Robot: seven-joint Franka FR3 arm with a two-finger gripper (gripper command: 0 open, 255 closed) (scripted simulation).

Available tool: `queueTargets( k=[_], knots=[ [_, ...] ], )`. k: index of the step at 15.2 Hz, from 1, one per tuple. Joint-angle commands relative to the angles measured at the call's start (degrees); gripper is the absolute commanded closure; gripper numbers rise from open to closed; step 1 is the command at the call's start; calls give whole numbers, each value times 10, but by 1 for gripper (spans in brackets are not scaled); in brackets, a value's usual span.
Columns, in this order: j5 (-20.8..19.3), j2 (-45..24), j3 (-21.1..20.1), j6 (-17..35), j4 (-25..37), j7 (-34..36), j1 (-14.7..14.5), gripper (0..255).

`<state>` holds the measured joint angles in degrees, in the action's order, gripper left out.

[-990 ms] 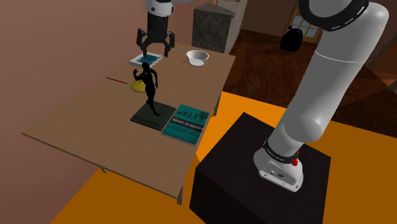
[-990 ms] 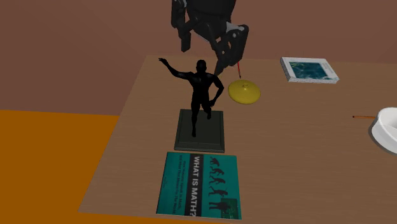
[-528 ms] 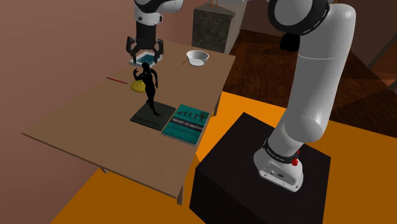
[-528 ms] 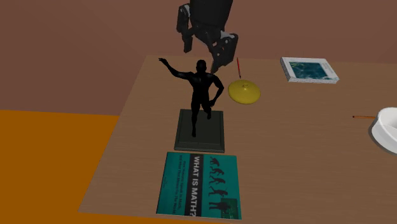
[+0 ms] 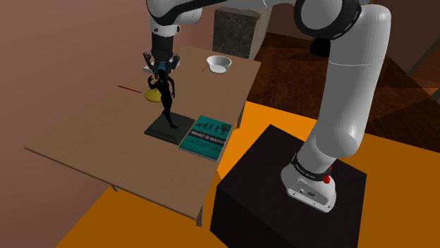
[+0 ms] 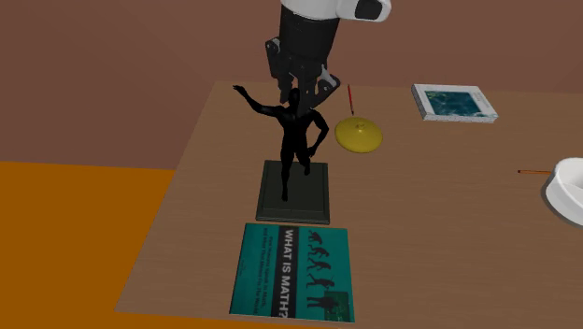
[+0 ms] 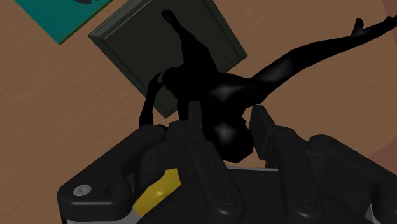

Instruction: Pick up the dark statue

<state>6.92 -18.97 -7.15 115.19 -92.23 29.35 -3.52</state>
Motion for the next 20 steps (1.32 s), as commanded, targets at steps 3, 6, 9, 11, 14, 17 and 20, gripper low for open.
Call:
queueTargets(
  k=[3, 6, 9, 11, 14, 17, 20],
  knots=[
    [0, 0, 0, 1, -1, 0, 0, 255],
    [0, 0, 0, 1, 0, 0, 0, 255],
    [0, 2, 0, -6, 4, 1, 0, 255],
    [-1, 5, 0, -20, 15, 3, 0, 255],
    [-1, 8, 0, -41, 34, 6, 0, 255],
    [-2, 10, 0, -63, 54, 8, 0, 255],
    [-3, 11, 0, -86, 76, 11, 0, 255]
  ],
)
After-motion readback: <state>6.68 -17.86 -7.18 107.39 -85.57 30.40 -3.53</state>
